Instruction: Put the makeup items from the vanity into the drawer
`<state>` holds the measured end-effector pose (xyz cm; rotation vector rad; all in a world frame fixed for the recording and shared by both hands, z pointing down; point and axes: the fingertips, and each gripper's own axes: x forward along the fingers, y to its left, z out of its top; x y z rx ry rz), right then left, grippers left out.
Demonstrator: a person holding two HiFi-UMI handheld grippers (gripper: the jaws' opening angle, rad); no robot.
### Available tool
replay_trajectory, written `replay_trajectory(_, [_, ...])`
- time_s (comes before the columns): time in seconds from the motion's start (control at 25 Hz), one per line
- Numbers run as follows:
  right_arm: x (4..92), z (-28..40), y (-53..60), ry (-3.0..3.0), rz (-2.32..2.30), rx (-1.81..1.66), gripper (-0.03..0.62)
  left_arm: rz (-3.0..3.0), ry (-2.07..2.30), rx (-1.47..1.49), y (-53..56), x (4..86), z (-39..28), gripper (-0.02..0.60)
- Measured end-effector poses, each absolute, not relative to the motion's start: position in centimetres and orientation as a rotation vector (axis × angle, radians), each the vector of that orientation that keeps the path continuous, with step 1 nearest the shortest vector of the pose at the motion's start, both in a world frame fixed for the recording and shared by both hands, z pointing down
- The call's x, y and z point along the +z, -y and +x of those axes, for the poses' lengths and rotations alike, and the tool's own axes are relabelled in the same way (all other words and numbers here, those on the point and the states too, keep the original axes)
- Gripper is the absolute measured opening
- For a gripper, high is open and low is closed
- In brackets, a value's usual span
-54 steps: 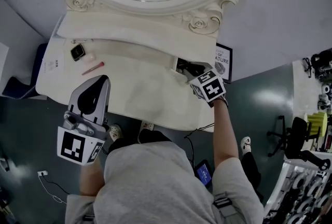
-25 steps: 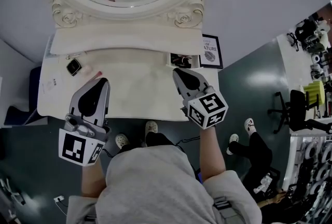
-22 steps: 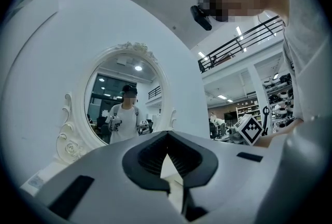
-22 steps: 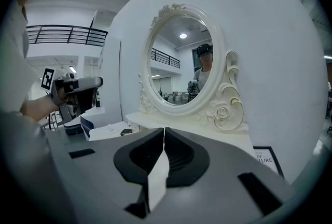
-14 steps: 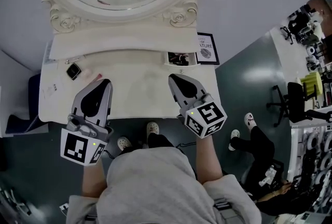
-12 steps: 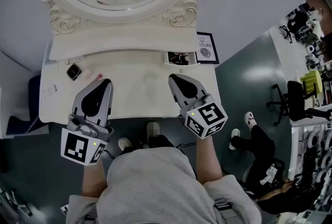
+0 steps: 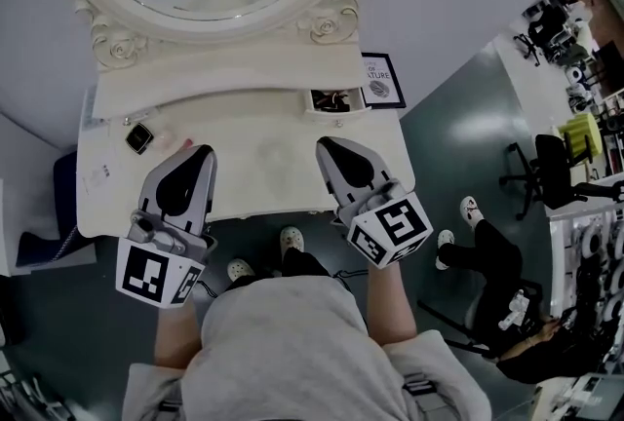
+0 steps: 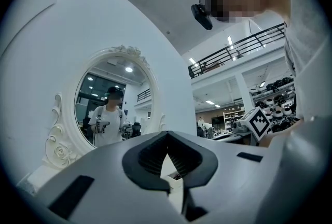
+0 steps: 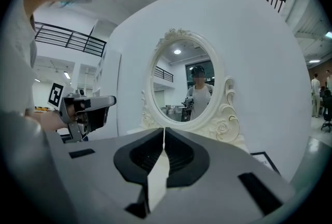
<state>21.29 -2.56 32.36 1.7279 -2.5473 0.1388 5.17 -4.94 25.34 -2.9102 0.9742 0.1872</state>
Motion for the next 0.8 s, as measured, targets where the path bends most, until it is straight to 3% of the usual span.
replay_trajectory(0.8, [29.1, 17.7, -1.3, 2.504, 1.885, -0.024, 0.025, -2.926, -0.876, 0.213, 3.1, 24.5, 2.7, 0.014])
